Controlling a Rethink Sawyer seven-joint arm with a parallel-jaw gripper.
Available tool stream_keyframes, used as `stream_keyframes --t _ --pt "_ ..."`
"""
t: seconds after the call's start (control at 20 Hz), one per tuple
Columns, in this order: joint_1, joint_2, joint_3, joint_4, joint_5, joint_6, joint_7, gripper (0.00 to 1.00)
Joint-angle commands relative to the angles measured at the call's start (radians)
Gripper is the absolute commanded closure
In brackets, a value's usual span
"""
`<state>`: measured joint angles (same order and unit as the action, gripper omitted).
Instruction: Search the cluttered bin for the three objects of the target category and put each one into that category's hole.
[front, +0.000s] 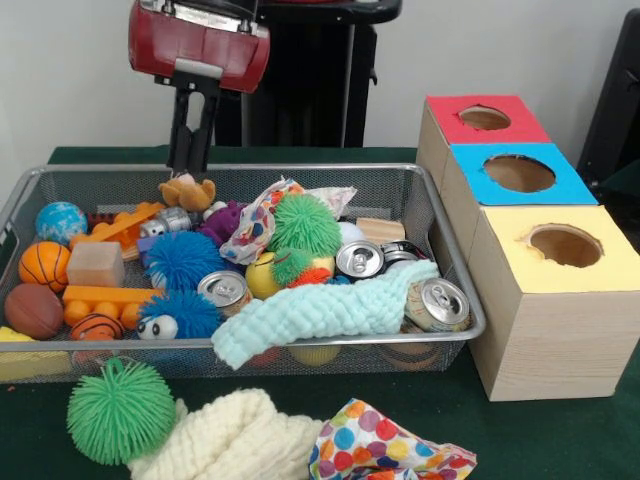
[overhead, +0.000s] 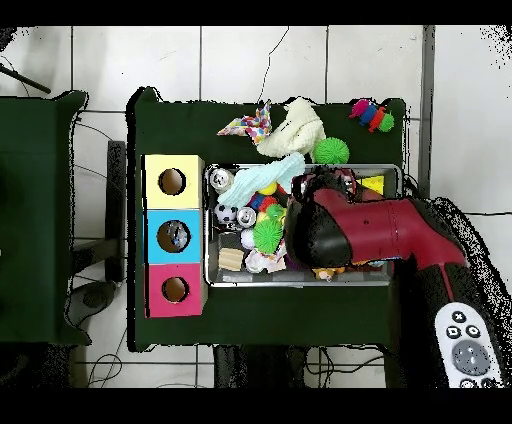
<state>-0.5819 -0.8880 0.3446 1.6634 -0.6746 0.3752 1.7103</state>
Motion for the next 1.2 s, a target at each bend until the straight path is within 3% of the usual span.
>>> stream_keyframes --t 0.05,0.45,0.6,0.95,1.2 --pt "0.039 0.034 -0.166 0.063 0.050 0.010 0.273 1.00" --pt "0.082 0.066 -0.236 0.074 0.078 -0.036 0.256 1.00" --pt "0.136 0.085 -0.289 0.025 -0.037 0.052 0.134 1.00" --pt "0.308 0.227 -0.457 -0.060 -0.157 -0.041 0.223 1.00" --pt "0.377 0.300 -0.531 -0.089 -0.159 -0.088 0.263 1.00"
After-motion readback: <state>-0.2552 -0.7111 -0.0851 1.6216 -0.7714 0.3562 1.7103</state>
